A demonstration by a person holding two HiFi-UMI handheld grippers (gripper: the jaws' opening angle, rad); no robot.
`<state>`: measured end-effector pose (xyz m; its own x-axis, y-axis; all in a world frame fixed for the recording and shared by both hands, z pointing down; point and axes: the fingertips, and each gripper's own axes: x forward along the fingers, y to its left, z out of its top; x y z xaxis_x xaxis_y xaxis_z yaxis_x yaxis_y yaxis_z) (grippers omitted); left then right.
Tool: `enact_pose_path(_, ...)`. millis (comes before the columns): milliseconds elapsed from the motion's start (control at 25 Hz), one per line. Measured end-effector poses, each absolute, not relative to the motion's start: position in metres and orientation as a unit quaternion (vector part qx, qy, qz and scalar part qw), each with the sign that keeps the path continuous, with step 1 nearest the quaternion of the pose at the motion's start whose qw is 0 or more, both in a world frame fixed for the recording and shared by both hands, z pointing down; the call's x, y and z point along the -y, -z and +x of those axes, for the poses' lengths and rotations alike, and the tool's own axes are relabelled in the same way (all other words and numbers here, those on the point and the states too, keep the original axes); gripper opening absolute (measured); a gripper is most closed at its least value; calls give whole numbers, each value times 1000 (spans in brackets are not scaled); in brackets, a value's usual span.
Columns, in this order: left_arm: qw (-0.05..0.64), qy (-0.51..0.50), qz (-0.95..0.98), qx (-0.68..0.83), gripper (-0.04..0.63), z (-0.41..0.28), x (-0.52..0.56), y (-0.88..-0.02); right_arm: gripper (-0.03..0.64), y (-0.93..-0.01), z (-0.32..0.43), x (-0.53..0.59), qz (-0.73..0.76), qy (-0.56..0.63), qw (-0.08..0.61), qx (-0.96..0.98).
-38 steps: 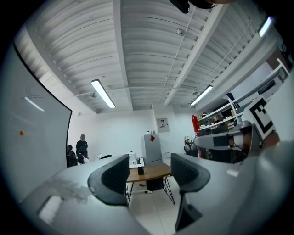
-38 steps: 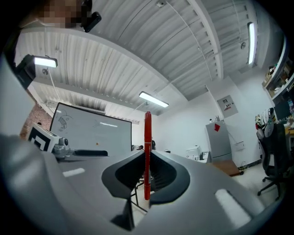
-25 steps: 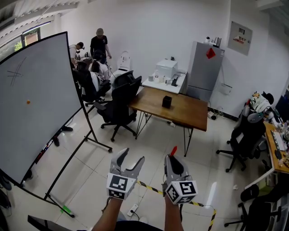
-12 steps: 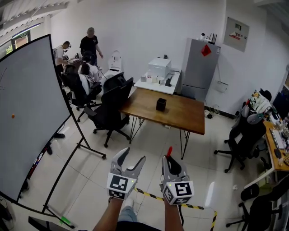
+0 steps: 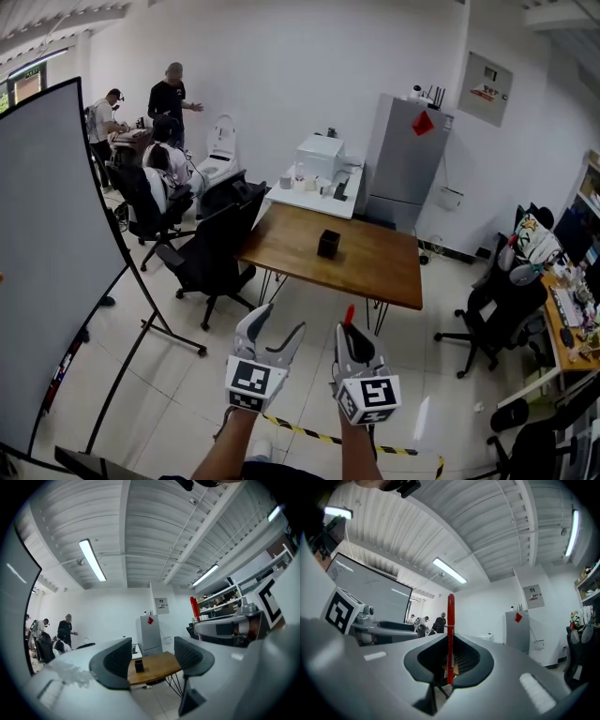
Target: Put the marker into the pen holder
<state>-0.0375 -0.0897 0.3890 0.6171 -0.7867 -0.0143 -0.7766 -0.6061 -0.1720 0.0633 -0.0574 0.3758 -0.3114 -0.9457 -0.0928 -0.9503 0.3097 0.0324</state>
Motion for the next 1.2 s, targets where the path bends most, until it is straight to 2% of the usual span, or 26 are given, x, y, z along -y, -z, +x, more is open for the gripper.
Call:
enact_pose_path(160, 81, 31, -899, -428, 285, -54, 131, -391, 35, -374, 30, 105, -573, -40, 27, -818)
enact_pose_path(320, 59, -15, -897, -438, 285, -83, 171, -385, 35, -377, -2, 145, -560, -44, 20, -827)
enact_pose_path(560, 43, 16, -895, -444, 285, -117, 224, -415, 35, -405, -22, 184, -565, -25, 6, -825)
enact_pose_path(840, 34, 29, -907, -419, 285, -91, 257, -434, 35, -419, 3, 227, -581, -10, 10, -814)
enact_pose_path(1200, 59, 35, -896, -439, 285, -49, 346, -421, 35, -421, 53, 322, -566, 0, 41, -823)
